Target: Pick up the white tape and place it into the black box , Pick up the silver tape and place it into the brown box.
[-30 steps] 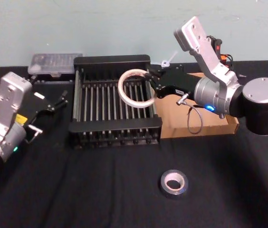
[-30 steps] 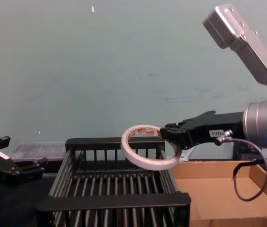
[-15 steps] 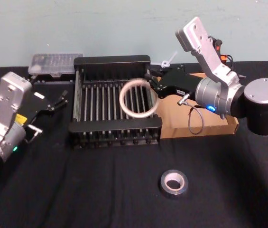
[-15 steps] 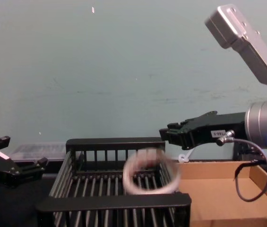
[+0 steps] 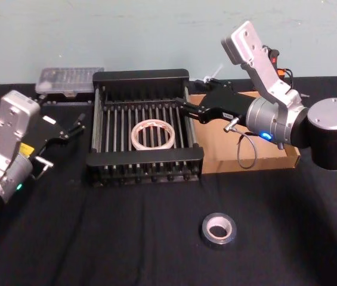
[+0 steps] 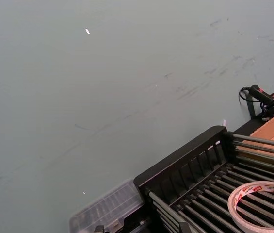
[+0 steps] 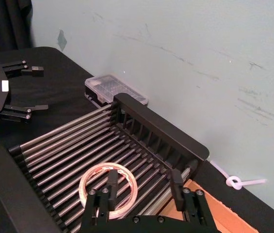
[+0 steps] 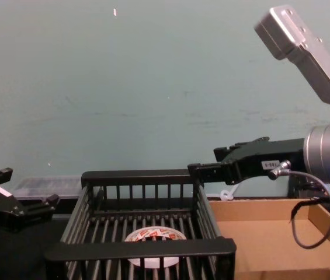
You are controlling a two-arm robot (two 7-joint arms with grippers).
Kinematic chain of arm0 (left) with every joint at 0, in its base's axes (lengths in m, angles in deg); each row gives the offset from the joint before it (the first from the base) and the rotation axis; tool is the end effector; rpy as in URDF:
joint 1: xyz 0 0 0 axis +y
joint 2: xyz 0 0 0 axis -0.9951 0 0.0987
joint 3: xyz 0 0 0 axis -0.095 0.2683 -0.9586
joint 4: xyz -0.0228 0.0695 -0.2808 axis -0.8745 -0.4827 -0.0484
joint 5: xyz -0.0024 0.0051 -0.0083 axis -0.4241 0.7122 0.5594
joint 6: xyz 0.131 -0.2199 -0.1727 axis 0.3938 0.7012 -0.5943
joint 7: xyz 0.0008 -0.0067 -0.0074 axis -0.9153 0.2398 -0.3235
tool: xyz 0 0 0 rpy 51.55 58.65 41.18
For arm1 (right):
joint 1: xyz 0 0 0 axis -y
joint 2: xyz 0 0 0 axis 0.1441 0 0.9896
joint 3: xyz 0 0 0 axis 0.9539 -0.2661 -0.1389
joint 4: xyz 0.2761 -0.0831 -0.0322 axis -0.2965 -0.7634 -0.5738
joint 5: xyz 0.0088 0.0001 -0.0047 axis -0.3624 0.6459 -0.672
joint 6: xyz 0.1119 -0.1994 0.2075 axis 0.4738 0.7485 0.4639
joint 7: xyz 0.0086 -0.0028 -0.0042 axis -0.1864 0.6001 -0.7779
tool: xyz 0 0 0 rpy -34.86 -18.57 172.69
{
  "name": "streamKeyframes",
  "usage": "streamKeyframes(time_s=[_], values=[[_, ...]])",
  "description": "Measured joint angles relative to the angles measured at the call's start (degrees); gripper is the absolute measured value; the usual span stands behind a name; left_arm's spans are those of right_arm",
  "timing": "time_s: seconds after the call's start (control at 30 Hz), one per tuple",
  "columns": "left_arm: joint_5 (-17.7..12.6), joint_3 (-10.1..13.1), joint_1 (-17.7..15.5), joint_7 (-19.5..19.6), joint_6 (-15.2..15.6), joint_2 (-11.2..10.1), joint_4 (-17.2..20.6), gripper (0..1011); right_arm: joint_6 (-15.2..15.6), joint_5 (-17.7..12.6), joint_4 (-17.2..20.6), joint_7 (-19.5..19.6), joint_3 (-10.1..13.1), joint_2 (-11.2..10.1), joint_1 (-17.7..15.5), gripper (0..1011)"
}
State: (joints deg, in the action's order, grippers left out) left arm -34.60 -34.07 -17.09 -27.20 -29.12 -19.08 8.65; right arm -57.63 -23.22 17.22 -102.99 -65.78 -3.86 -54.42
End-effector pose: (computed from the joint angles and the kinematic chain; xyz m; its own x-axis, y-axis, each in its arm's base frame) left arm 0.3580 0.0827 -0.3023 0.2924 0.8803 0.3736 -0.9552 0.2875 0.0702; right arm 0.4263 0.0299 -0.2052 0.7043 -0.6839 0.1904 0.7054 0.6441 -0.2960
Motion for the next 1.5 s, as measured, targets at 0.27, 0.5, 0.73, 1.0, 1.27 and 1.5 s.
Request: streamKeyframes(time_s=[0.27,0.5,0.73,1.0,1.27,1.5], values=[[0.0,0.0,0.0,0.0,0.0,0.0,0.0,1001,0.02,-0.02,0.04,0.0,0.0,-0.02,-0.02,896],[0.0,0.0,0.0,0.0,0.0,0.0,0.0,1001,0.05,-0.02,0.09,0.0,0.03,-0.04,-0.07,1002],[0.0,0.0,0.0,0.0,0.0,0.0,0.0,1001,1.26,-0.36,1.94,0.45,0.97,-0.85,-0.94,1002],[0.0,0.0,0.0,0.0,0.0,0.0,0.0,1001,4.04,-1.51,7.08,1.13,3.36,-3.6,-3.87,1002],[0.0,0.0,0.0,0.0,0.0,0.0,0.0,1001,7.47,-4.76,14.58,0.56,6.8,-8.65,-9.58,1002],[0.0,0.0,0.0,0.0,0.0,0.0,0.0,1001,9.52,-7.57,20.25,0.17,9.55,-13.65,-15.31,1002]])
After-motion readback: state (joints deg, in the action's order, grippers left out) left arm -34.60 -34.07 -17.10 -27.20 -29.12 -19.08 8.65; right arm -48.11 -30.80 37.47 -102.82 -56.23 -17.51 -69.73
